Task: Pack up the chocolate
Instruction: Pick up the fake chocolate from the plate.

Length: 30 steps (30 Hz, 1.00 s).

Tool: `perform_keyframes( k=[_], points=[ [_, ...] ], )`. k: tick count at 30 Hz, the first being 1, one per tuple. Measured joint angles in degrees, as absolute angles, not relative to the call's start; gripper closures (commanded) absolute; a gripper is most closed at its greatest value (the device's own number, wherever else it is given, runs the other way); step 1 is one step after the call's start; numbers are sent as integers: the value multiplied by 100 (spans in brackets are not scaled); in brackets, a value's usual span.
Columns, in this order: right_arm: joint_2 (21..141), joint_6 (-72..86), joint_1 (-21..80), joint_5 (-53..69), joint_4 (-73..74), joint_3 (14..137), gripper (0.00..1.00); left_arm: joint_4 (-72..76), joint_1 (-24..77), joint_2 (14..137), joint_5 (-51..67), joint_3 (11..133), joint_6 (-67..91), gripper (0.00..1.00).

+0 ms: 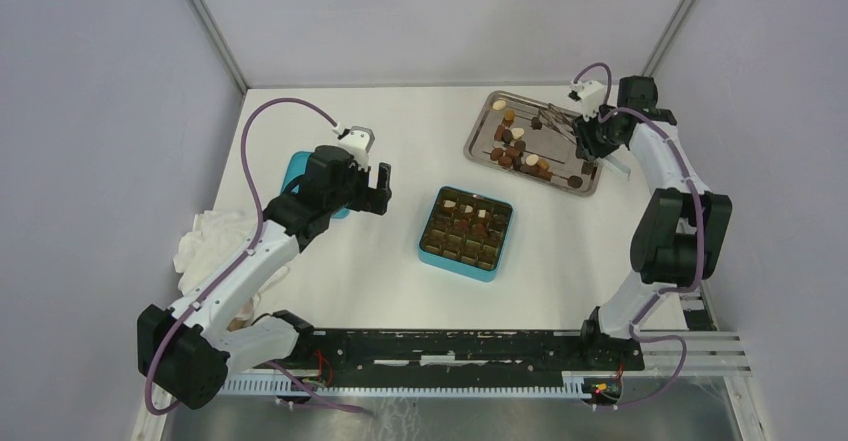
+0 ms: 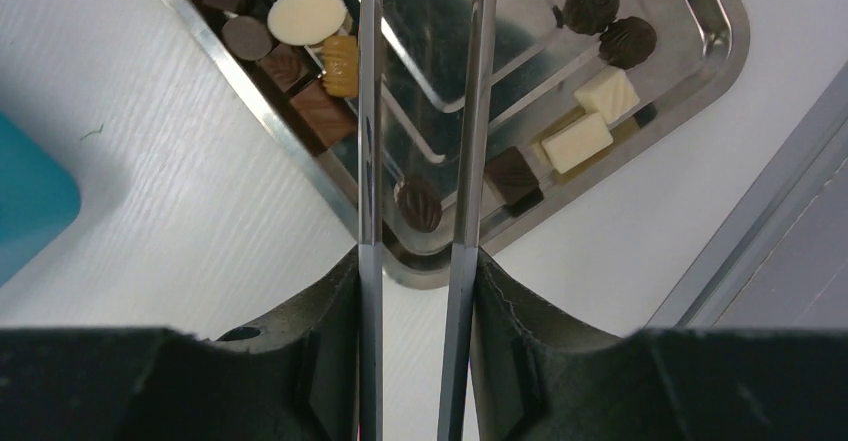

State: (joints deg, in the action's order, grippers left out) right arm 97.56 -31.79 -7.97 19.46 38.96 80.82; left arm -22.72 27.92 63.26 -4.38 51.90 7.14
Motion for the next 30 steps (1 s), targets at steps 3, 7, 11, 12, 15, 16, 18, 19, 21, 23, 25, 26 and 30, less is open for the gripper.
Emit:
perform_keyframes(
  k=[3,7,11,12,15,16,18,19,21,23,25,26,30],
  points=[
    [10226,-3033,-773,1870,3879,8497,58,-2272,2792,6326,-438,5190,711,0],
    [10726,-2919,-725,1730,3920,8923,58,-2272,2790,6324,-436,5190,711,0],
    [11072,-2864,-642,1638,4001,9220,57,-2272,2783,6324,-432,5190,711,0],
    [11157,-2851,-631,1619,4023,9290,57,-2272,2781,6324,-432,5190,711,0],
    [11417,-2829,-591,1555,4097,9522,56,-2272,2770,6324,-423,5190,711,0],
    [11496,-2827,-580,1533,4125,9596,56,-2272,2766,6324,-421,5190,711,0],
    [11631,-2823,-563,1509,4165,9723,55,-2272,2753,6324,-416,5190,711,0],
    [11703,-2821,-556,1500,4176,9784,55,-2272,2744,6324,-414,5190,711,0],
    [11797,-2812,-550,1487,4204,9859,55,-2272,2733,6326,-412,5190,711,0],
    [11858,-2810,-545,1468,4235,9902,55,-2272,2731,6326,-412,5190,711,0],
    [11904,-2808,-534,1444,4261,9953,54,-2272,2722,6326,-399,5190,711,0],
    [11922,-2810,-534,1437,4261,9961,54,-2272,2716,6326,-392,5190,711,0],
    [12020,-2810,-523,1422,4298,10029,54,-2272,2687,6326,-390,5190,709,0]
  ],
)
